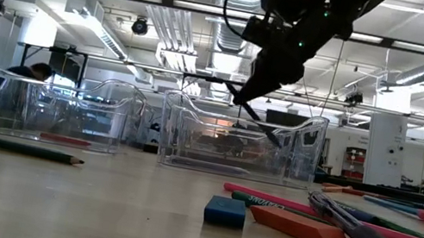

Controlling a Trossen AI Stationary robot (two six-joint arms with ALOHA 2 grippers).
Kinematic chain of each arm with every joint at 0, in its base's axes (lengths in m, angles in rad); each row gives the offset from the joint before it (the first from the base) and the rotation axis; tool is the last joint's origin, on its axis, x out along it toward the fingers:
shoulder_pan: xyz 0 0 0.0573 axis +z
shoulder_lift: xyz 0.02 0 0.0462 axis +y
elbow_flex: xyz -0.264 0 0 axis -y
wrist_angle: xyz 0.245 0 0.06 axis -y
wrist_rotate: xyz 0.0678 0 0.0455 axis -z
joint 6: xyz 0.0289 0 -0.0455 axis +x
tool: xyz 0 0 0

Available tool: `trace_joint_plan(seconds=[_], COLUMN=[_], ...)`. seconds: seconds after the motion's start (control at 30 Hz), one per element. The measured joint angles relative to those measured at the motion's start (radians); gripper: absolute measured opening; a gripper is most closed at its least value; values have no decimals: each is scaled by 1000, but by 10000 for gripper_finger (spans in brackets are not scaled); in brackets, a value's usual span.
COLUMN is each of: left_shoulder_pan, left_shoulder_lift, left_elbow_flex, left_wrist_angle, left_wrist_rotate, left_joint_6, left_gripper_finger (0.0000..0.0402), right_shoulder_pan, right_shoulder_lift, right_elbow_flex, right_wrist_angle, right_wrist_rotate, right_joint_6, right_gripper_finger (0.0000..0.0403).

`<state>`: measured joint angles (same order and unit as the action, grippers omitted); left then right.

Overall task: Sort crayons/erasers/pens/pencils in bins
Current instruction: Put the top black pen into the bottom right transparent bin, then put the left green pencil into the top left transparent bin

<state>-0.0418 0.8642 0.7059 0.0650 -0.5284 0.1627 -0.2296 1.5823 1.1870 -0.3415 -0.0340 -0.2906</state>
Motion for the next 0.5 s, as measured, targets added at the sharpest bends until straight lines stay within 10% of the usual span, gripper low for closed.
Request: trace_joint_plan(seconds=[0.5], left_shoulder_pan=[0], left_shoulder_lift=[0], left_elbow_flex=[-1], left_wrist_angle=[-1], left_wrist_rotate=[0], left_joint_6=[0], left_gripper_finger=[166], right_shoulder_pan=[-3], right_shoulder_lift=[-114], right_elbow_flex=[0], right_wrist_angle=[-53], right_wrist_rotate=[0], right_joint_6=[125], right_gripper_finger=[160])
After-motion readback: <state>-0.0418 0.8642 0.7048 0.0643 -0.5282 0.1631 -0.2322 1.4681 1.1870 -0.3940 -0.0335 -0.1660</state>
